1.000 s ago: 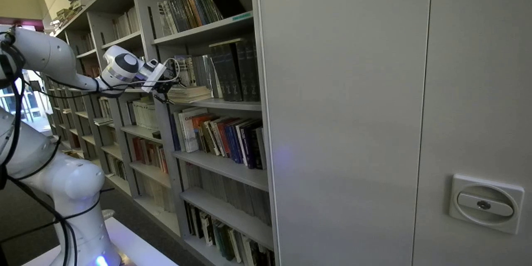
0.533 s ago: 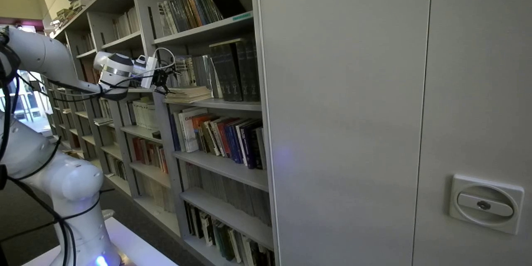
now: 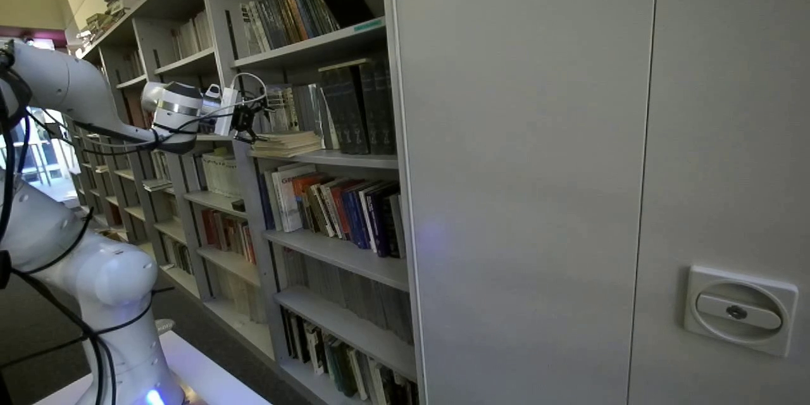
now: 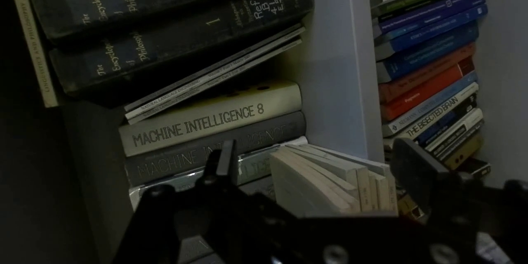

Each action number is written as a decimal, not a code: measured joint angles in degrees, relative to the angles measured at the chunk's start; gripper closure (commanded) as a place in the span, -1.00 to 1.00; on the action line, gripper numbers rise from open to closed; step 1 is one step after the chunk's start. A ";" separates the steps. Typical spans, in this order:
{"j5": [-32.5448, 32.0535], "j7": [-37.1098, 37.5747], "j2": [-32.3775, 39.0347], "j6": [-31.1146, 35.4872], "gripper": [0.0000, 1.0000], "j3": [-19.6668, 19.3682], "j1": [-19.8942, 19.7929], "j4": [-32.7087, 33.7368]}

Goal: Pick up one of the paper books and put it on top of the large encyclopedia books

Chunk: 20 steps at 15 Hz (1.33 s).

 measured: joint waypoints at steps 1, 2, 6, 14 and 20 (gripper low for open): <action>-0.07 0.00 0.06 0.00 -1.00 0.00 0.28 -0.03; -0.22 -0.10 0.19 0.11 -1.00 0.04 0.70 -0.02; -2.15 -0.21 1.31 2.94 -1.00 0.64 3.27 0.13; -9.73 -0.10 3.98 7.26 -1.00 1.21 3.95 2.44; -13.41 -0.08 7.48 7.26 -1.00 1.84 3.93 5.84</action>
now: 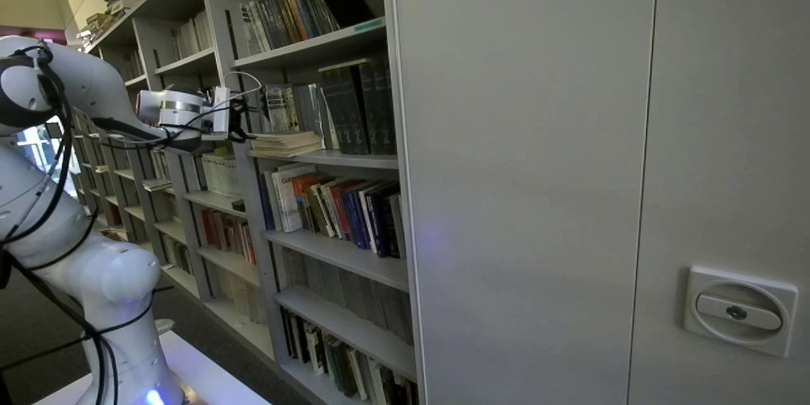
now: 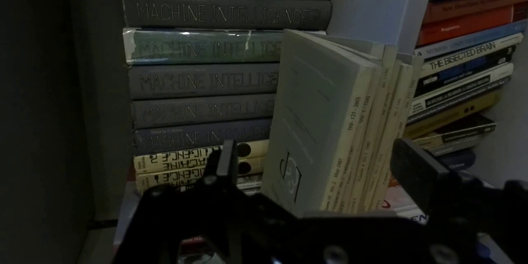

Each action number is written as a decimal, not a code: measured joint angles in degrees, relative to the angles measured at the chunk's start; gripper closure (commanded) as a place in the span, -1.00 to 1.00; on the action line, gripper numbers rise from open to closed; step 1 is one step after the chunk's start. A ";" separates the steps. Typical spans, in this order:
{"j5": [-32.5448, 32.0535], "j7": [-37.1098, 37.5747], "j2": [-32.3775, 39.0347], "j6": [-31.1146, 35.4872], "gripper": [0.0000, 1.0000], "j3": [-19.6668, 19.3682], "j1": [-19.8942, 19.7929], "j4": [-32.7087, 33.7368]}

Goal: Pick up one of the paper books and put it on top of the large encyclopedia books

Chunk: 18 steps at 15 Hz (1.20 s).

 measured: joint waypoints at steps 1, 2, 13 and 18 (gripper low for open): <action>-0.54 0.02 0.64 0.00 -1.00 0.06 0.00 0.54; -0.96 0.04 1.24 0.00 -1.00 0.10 -0.01 1.08; -2.61 0.17 5.50 0.00 -1.00 0.04 -0.22 5.04; -3.28 0.74 6.33 0.00 -1.00 0.01 -0.33 5.19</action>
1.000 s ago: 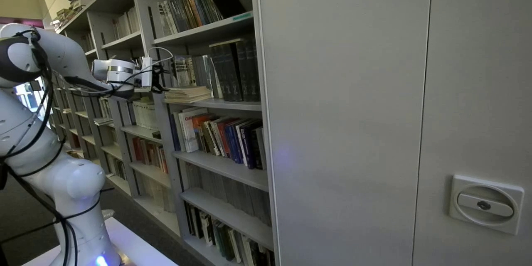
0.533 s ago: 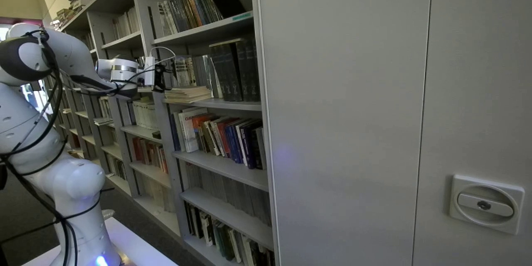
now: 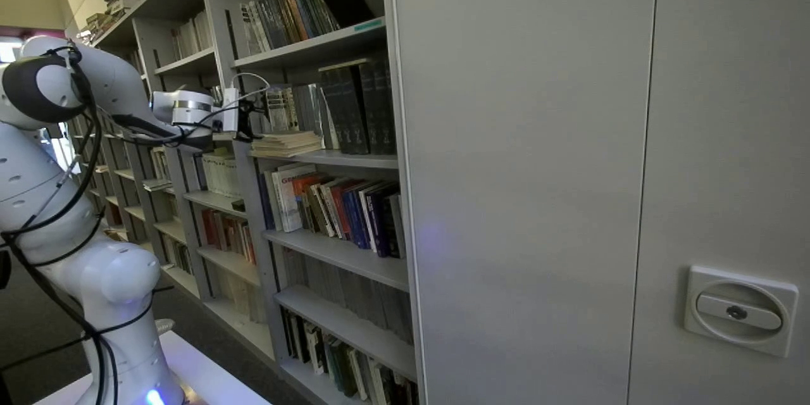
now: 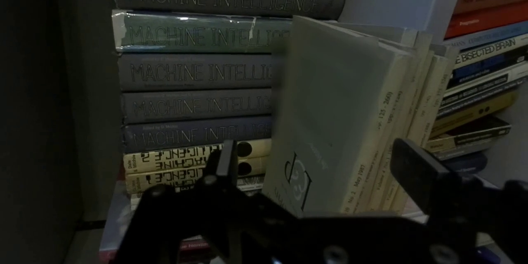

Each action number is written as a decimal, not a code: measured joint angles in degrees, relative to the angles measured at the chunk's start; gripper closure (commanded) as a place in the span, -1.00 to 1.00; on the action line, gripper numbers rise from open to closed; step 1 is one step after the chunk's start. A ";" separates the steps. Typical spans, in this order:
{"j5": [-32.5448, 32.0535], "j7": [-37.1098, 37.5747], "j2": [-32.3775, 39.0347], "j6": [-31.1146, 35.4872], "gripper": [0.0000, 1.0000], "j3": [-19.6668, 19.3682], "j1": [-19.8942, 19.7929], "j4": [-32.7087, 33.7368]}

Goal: Pick up one of the paper books and put it on top of the large encyclopedia books

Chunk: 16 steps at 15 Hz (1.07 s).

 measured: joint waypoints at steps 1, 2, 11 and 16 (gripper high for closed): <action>-0.05 0.16 0.10 0.00 -1.00 0.00 -0.05 0.00; -0.13 0.32 0.22 0.00 -1.00 0.00 -0.10 0.02; -2.48 3.23 3.03 0.00 -1.00 -0.02 -0.53 2.10; -3.13 4.16 4.54 0.00 -1.00 -0.02 -0.53 3.37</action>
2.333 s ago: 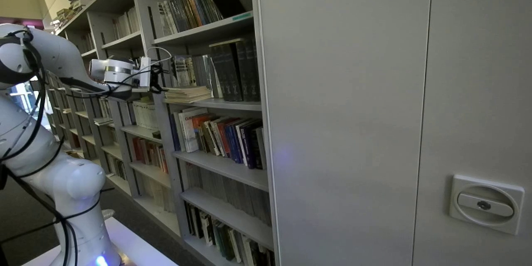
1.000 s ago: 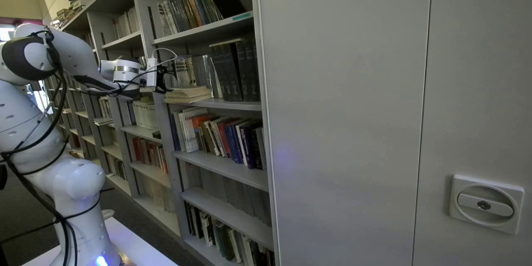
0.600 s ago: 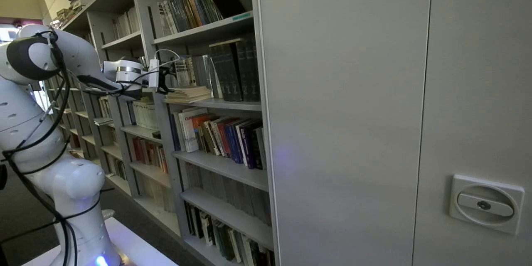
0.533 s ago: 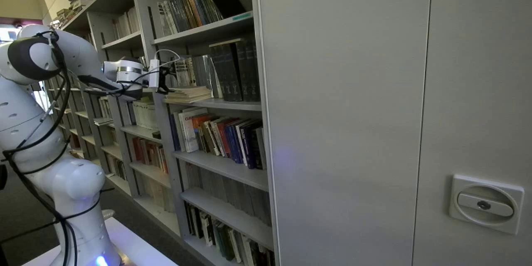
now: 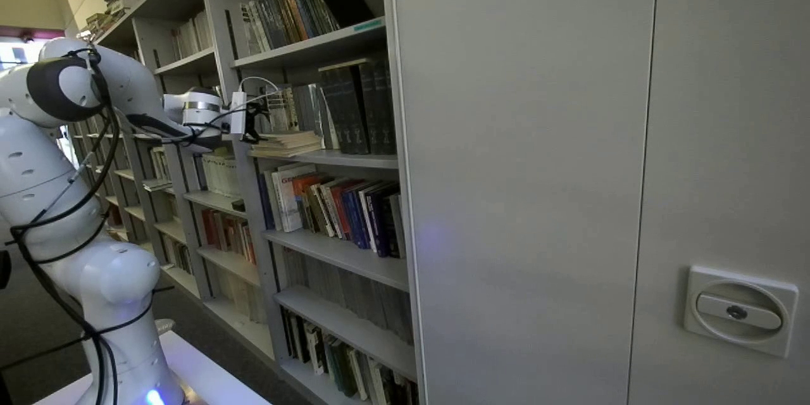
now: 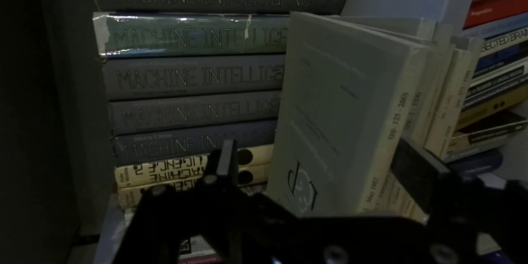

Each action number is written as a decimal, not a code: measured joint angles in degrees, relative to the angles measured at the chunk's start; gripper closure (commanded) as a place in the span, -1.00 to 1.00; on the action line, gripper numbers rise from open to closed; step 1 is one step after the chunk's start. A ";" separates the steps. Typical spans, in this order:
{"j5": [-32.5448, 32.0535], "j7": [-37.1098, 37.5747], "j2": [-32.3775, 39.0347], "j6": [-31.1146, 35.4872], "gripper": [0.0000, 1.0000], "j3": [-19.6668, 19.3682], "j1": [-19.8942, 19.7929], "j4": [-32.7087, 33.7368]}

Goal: Pick up one of the paper books and put it on top of the large encyclopedia books

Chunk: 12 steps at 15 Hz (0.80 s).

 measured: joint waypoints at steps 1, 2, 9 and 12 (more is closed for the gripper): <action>-0.01 0.04 0.10 0.00 -1.00 -0.01 0.00 0.10; -0.02 0.06 0.16 0.00 -1.00 -0.01 0.00 0.19; -0.09 0.28 0.86 0.00 -1.00 -0.01 0.00 0.73; -0.19 0.69 0.93 0.00 -0.31 -0.01 0.01 0.73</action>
